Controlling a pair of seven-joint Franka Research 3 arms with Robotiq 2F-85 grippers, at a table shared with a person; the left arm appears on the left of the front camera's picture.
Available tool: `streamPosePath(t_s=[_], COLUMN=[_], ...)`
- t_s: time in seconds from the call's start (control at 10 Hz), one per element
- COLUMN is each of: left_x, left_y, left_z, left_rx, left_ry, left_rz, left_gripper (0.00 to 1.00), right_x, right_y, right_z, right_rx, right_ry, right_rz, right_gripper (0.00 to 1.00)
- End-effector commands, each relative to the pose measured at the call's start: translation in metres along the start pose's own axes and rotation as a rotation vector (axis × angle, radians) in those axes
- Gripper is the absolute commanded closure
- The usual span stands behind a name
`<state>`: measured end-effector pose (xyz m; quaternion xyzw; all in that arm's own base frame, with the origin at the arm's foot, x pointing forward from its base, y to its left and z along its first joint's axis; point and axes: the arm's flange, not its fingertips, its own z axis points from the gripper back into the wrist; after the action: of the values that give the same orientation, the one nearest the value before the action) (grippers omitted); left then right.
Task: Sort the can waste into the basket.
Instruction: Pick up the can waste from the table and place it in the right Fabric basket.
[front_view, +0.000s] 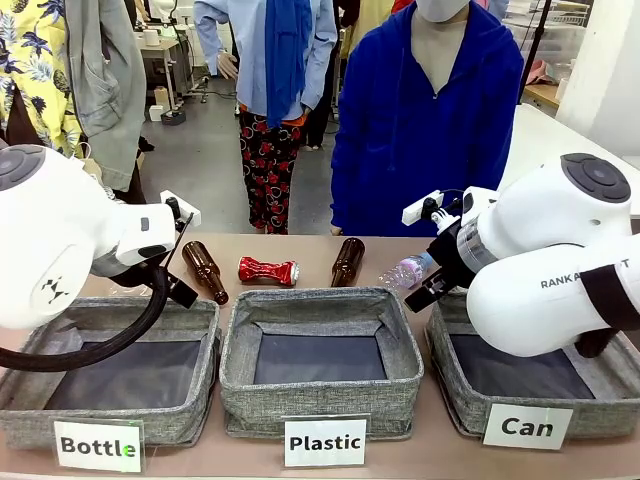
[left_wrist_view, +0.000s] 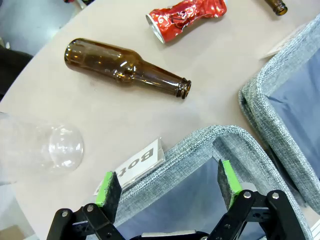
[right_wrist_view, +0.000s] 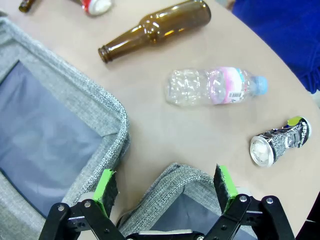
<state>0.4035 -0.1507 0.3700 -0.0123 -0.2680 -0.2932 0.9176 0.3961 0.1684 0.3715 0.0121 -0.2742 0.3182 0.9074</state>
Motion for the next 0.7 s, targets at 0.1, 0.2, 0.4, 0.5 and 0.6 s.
streamPosePath(t_s=[0.1, 0.2, 0.4, 0.5, 0.6], left_x=[0.0, 0.0, 0.0, 0.002, 0.006], left_y=[0.0, 0.0, 0.0, 0.001, 0.002], left_z=[0.0, 0.0, 0.0, 0.022, 0.05], left_rx=[0.0, 0.0, 0.0, -0.071, -0.165], left_ry=[0.0, 0.0, 0.0, -0.018, 0.021], left_rz=[-0.001, -0.001, 0.0, -0.008, 0.063], left_gripper=[0.0, 0.0, 0.0, 0.0, 0.0], right_x=[0.0, 0.0, 0.002, 0.007, 0.014], right_y=[0.0, 0.0, -0.002, -0.004, -0.011], right_z=[0.0, 0.0, 0.01, 0.027, 0.051], right_rx=[0.0, 0.0, -0.005, -0.005, 0.012], right_ry=[0.0, 0.0, 0.029, 0.095, 0.082], right_rz=[-0.001, -0.001, 0.026, 0.009, -0.118], right_gripper=[0.0, 0.0, 0.0, 0.0, 0.0])
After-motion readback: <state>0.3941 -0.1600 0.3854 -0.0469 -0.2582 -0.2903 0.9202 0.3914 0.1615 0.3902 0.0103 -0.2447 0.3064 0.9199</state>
